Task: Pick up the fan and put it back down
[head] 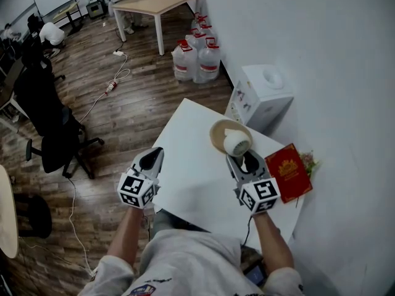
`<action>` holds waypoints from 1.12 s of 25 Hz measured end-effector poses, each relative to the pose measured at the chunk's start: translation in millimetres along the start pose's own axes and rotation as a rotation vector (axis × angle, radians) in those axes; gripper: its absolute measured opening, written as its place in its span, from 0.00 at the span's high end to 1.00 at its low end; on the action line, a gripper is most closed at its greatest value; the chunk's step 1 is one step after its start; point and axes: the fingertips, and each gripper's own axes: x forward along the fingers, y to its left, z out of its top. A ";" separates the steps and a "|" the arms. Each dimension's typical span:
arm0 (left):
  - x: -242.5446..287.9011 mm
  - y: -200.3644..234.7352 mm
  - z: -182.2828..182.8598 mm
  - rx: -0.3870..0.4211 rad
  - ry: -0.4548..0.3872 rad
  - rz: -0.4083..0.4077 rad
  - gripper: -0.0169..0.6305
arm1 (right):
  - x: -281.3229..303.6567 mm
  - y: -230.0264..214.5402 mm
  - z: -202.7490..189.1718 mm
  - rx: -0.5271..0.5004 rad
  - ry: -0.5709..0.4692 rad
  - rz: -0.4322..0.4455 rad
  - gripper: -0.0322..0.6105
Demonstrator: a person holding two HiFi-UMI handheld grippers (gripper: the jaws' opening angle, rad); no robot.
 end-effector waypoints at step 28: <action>-49.3 51.5 -37.7 -0.058 0.049 0.148 0.97 | 72.1 51.6 -65.4 -0.030 0.153 0.174 0.65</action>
